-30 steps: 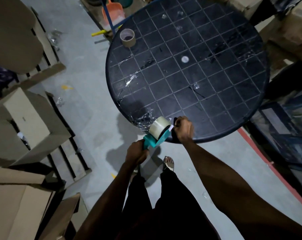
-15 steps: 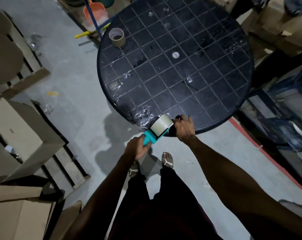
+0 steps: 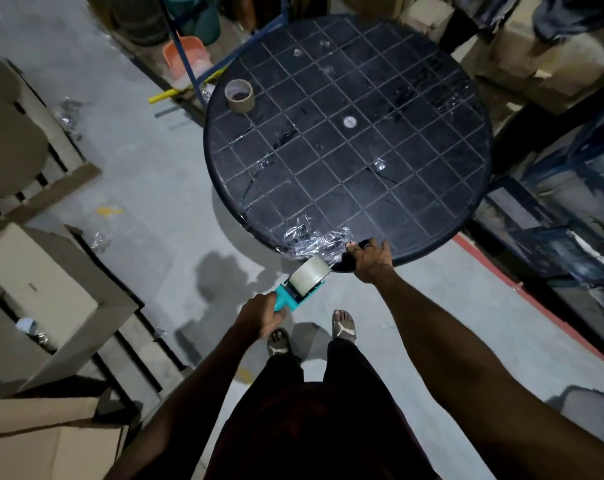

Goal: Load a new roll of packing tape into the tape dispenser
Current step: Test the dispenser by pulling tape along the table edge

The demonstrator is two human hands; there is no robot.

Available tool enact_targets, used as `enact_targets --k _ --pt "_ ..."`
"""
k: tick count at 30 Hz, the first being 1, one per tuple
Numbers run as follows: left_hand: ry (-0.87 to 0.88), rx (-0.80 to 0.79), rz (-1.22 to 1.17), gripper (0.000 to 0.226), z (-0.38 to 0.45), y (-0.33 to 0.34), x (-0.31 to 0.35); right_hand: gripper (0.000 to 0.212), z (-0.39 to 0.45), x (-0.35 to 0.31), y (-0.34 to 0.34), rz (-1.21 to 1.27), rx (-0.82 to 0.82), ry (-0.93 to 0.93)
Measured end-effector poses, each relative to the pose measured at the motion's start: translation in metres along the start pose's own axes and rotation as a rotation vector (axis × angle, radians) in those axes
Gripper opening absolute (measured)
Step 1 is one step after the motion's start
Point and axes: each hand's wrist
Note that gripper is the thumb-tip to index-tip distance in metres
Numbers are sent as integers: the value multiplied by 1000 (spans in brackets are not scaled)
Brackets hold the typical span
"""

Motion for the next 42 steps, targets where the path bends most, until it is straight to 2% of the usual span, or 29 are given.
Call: enact_targets --k 5,10,15,16,18,20,24,27,31,35,38,42 --pt "64 13 35 40 5 -7 9 64 -7 1 0 47 50 -30" --pt "147 113 168 33 5 -12 18 79 -10 -9 9 122 -15 0" --pt "368 93 420 34 6 -18 41 77 -4 -5 15 83 -24 -21" --pt "353 84 455 33 6 -17 38 75 -5 -2 16 80 -12 -25" --pt "215 26 485 27 5 -18 26 73 -8 3 14 112 -13 -12" --pt "113 34 485 27 3 -18 9 74 -7 0 15 106 -20 0" --pt "99 133 407 26 -1 -21 4 75 -5 -10 9 82 -80 6" --pt "97 117 525 18 1 -21 15 76 -6 -8 7 63 -66 11" --pt "43 184 434 20 -2 -31 19 81 -8 -7 -1 116 -88 10" --pt "-40 288 216 29 -1 -44 12 83 -15 -13 -9 103 -58 33" --pt "-65 347 -14 33 2 -52 1 84 -22 -22 -17 137 13 -17" --pt "-180 215 -196 41 9 -71 -8 94 -23 -42 -46 466 133 -135"
Point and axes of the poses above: each hand's wrist, its own z-axis towards the middle knuckle, its own y-axis out of the palm, x = y × z, and after that the axes turned 10 degrees about x, right-handed
